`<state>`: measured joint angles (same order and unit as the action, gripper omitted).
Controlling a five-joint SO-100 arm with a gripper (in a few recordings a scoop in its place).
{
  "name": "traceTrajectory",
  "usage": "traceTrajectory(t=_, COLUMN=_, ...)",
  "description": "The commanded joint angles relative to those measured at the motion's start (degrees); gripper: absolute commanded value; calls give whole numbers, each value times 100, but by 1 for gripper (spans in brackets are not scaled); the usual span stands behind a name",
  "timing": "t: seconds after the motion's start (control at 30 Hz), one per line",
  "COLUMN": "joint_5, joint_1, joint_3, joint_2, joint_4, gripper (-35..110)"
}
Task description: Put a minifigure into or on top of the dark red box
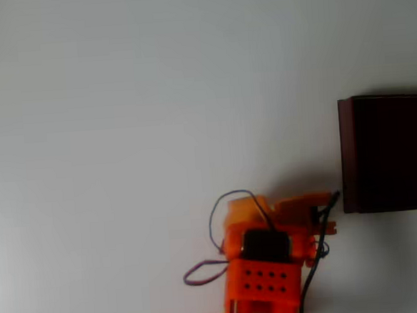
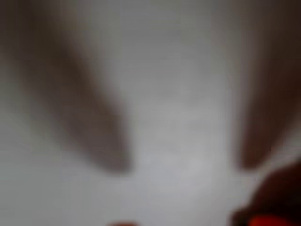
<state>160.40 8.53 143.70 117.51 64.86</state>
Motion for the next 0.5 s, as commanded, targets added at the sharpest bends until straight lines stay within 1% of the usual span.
traceTrajectory(t=0.0, joint_5=44, joint_1=229, joint_3=-53, joint_2=360, joint_4=606, gripper=12)
traceTrajectory(t=0.07, joint_5=44, joint_1=290, joint_3=-97, joint_2=562, joint_4=940, gripper=12)
traceTrajectory(t=0.2, joint_5=132, joint_1=325, joint_3=167, joint_2=844, joint_4=896, gripper=12)
traceTrajectory(t=0.37, joint_5=413, joint_1=158, joint_3=-316, joint_2=888, joint_4=1723, gripper=12)
traceTrajectory(t=0.47, joint_5=545, joint_1=44, joint_3=-211, joint_2=914, joint_4=1521, gripper=12)
